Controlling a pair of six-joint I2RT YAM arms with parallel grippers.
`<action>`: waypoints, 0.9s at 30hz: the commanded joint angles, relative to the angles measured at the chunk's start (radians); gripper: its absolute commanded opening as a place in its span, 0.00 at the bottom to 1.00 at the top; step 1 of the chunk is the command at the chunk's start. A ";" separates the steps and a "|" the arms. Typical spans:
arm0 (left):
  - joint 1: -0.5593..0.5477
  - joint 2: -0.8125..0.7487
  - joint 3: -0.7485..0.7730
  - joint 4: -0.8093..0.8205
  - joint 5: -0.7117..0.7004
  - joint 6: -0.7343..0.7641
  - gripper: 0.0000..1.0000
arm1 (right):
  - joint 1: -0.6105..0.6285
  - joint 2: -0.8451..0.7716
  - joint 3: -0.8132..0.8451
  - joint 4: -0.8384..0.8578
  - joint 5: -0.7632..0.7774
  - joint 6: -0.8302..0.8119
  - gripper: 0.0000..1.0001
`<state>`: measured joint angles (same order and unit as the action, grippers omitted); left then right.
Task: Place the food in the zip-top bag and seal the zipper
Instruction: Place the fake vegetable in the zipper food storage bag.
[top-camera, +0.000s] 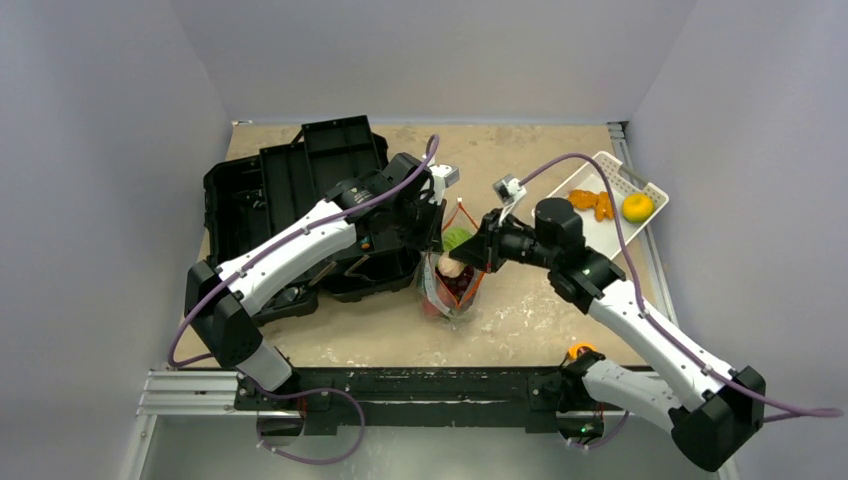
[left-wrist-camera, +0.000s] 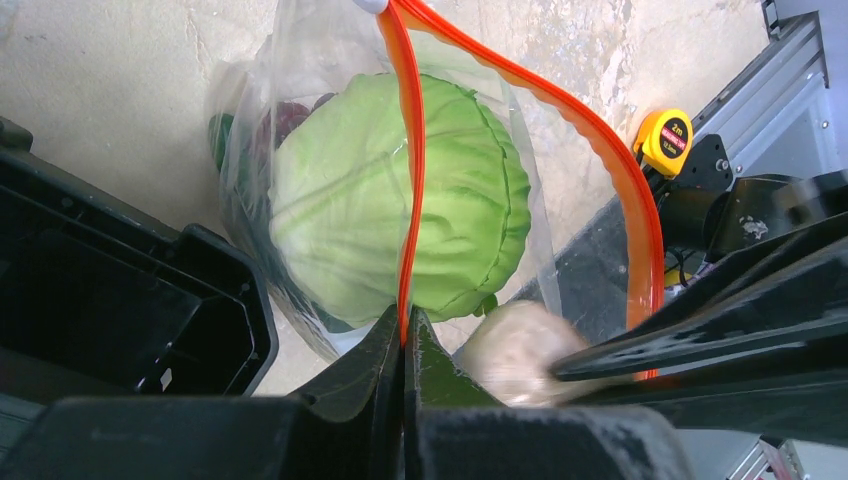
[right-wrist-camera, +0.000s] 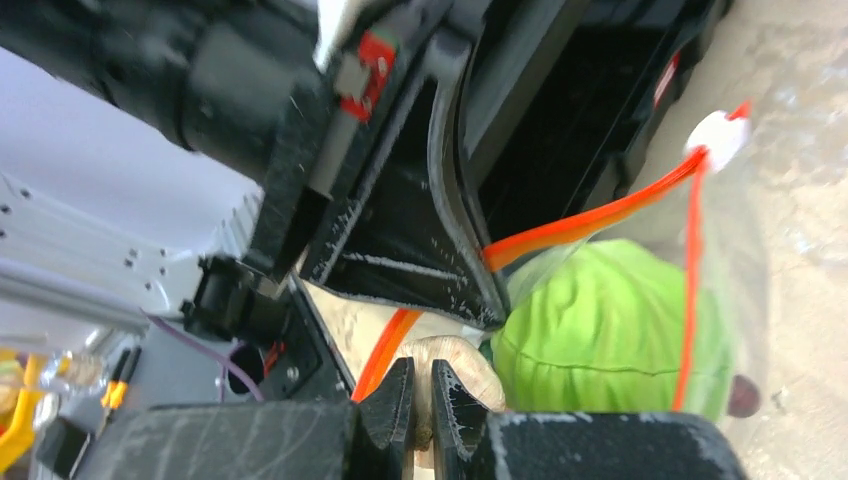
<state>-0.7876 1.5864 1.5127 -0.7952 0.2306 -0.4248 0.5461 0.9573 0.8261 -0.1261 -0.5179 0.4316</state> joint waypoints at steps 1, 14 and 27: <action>0.003 -0.014 0.038 0.005 -0.002 0.020 0.00 | 0.066 0.064 0.065 -0.095 0.063 -0.110 0.00; 0.004 -0.021 0.037 0.007 0.011 0.016 0.00 | 0.169 0.151 0.087 -0.138 0.248 -0.162 0.22; 0.004 -0.017 0.038 0.007 0.010 0.015 0.00 | 0.184 0.087 0.127 -0.067 0.258 -0.104 0.38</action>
<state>-0.7876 1.5864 1.5127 -0.7952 0.2317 -0.4248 0.7288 1.0981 0.8898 -0.2703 -0.2783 0.2989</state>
